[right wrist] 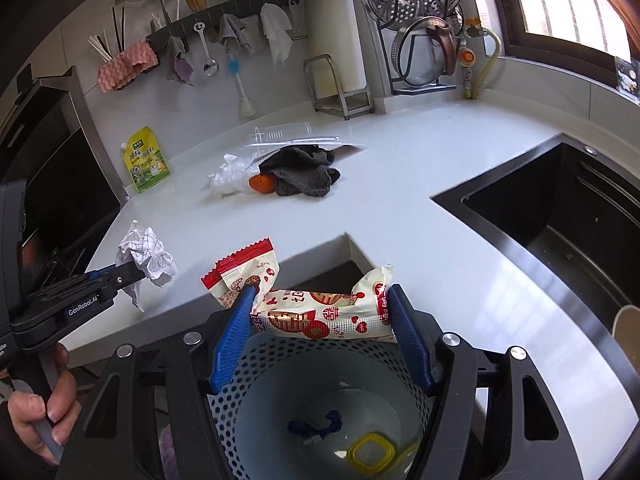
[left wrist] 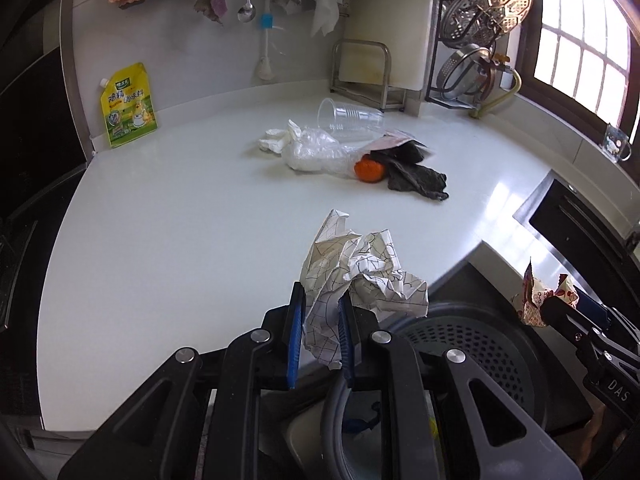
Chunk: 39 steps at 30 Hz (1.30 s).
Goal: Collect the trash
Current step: 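Carry both items over the grey basket and open the left tool to drop the paper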
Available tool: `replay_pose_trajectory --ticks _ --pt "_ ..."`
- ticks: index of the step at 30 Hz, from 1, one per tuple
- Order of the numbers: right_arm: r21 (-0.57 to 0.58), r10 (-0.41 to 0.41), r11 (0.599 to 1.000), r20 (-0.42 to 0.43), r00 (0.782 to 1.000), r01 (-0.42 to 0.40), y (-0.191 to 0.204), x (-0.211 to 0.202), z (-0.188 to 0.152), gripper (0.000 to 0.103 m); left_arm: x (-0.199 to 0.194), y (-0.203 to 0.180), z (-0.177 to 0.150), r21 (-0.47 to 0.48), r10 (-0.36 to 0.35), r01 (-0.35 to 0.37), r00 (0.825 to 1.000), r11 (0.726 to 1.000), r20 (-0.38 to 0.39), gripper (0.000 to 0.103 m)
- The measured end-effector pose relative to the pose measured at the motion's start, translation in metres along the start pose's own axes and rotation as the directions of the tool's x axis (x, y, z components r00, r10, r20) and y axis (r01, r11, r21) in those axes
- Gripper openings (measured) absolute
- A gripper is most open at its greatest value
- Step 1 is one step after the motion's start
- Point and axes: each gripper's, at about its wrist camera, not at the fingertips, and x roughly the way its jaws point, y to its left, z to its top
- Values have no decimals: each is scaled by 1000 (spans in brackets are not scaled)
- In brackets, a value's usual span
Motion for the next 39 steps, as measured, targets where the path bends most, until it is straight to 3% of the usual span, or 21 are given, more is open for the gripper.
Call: replay_pose_trajectory --ticks 7,16,39 --pt "31 -23 999 -36 999 24 -11 -22 -46 64 -14 -27 -40 33 -42 43 999 999 -29 17" --pt "22 -29 999 -76 997 30 -14 -32 -80 64 -5 -43 -73 46 -53 58 994 997 -92 17" --pt "-26 -56 998 -181 982 52 -10 -2 -110 65 26 -46 -103 53 -42 54 978 997 -205 19"
